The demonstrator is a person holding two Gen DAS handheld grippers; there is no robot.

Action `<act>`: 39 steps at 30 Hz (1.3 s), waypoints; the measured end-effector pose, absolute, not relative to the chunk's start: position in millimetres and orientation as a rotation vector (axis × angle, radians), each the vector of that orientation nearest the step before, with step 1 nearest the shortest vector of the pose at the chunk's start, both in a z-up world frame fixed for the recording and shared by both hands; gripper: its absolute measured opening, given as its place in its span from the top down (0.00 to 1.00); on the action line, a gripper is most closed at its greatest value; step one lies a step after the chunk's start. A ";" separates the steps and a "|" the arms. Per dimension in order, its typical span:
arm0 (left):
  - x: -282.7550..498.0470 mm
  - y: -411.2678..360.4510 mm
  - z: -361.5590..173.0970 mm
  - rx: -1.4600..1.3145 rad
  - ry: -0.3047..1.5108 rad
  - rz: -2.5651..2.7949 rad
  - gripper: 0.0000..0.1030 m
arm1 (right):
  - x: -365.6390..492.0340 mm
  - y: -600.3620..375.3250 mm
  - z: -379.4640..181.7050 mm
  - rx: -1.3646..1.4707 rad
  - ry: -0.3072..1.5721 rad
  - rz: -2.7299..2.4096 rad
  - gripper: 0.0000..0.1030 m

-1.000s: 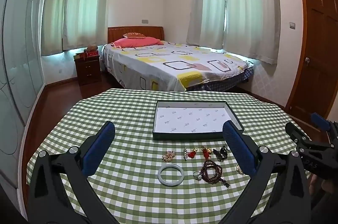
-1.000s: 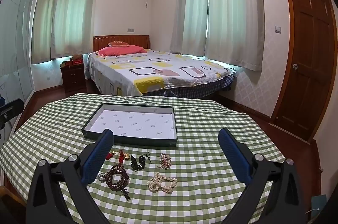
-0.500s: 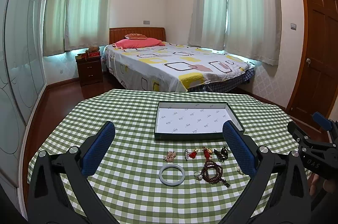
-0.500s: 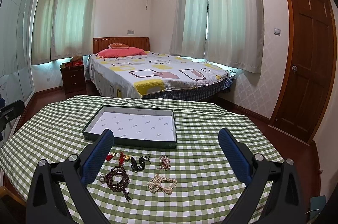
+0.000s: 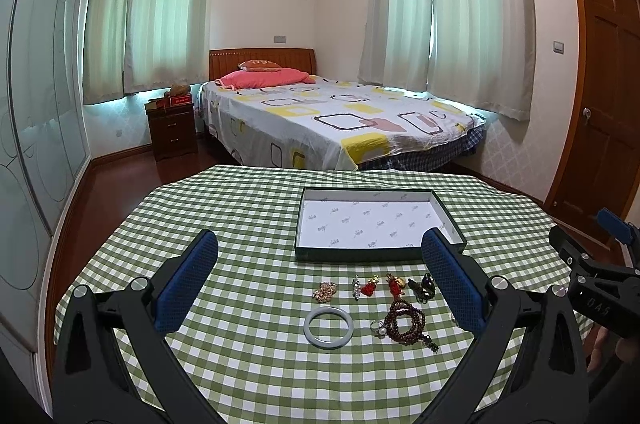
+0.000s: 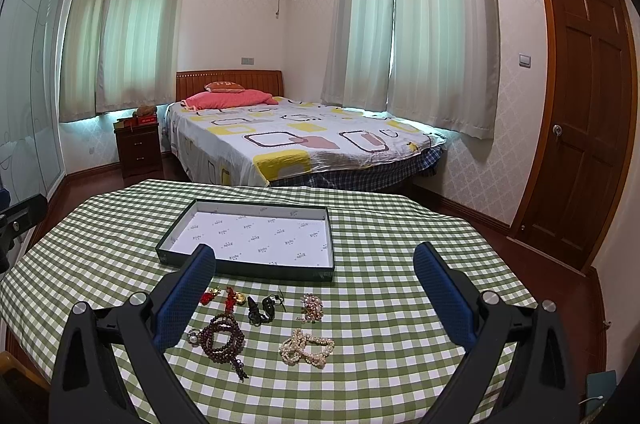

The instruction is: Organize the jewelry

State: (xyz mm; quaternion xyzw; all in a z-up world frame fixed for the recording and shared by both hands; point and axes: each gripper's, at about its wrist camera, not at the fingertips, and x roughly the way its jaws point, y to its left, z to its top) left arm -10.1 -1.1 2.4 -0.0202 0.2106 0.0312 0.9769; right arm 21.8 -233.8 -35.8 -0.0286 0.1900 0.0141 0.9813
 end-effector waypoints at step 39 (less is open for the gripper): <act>-13.3 0.1 -0.5 -0.039 0.425 0.069 0.04 | 20.7 -232.6 -35.7 -0.060 0.379 0.028 0.06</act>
